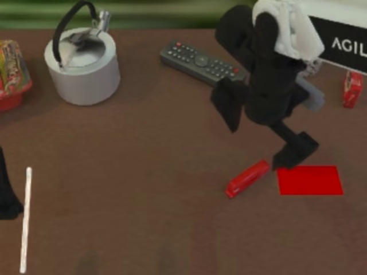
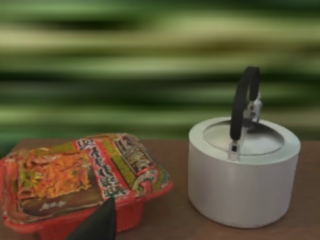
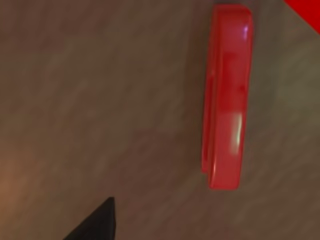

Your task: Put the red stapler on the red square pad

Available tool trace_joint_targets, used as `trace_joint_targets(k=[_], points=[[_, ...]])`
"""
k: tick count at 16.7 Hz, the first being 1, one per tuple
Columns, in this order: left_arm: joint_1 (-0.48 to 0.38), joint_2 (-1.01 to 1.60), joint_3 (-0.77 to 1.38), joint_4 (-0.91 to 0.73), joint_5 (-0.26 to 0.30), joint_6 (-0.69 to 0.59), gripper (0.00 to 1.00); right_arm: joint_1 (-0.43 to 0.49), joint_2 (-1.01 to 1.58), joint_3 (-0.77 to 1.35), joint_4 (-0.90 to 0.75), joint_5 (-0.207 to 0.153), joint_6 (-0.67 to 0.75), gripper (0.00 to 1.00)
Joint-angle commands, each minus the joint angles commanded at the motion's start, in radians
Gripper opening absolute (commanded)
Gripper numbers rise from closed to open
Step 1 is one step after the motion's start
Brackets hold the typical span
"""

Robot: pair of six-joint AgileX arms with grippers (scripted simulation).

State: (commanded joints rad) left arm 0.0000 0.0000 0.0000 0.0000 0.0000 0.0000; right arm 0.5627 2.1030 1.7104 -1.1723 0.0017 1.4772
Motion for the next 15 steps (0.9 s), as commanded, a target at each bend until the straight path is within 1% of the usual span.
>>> trace_joint_targets(k=[2, 6, 8, 13, 15], points=[[0.000, 0.000, 0.000, 0.000, 0.000, 0.000, 1.00, 0.001, 0.020, -0.039, 0.057, 0.000, -0.001, 1.00], [0.000, 0.000, 0.000, 0.000, 0.000, 0.000, 1.00, 0.004, 0.083, -0.149, 0.242, 0.001, 0.003, 1.00], [0.000, 0.000, 0.000, 0.000, 0.000, 0.000, 1.00, 0.005, 0.108, -0.191, 0.304, 0.001, 0.005, 1.00], [0.000, 0.000, 0.000, 0.000, 0.000, 0.000, 1.00, 0.006, 0.118, -0.205, 0.324, 0.001, 0.006, 1.00], [0.000, 0.000, 0.000, 0.000, 0.000, 0.000, 1.00, 0.006, 0.118, -0.205, 0.324, 0.001, 0.006, 0.85]])
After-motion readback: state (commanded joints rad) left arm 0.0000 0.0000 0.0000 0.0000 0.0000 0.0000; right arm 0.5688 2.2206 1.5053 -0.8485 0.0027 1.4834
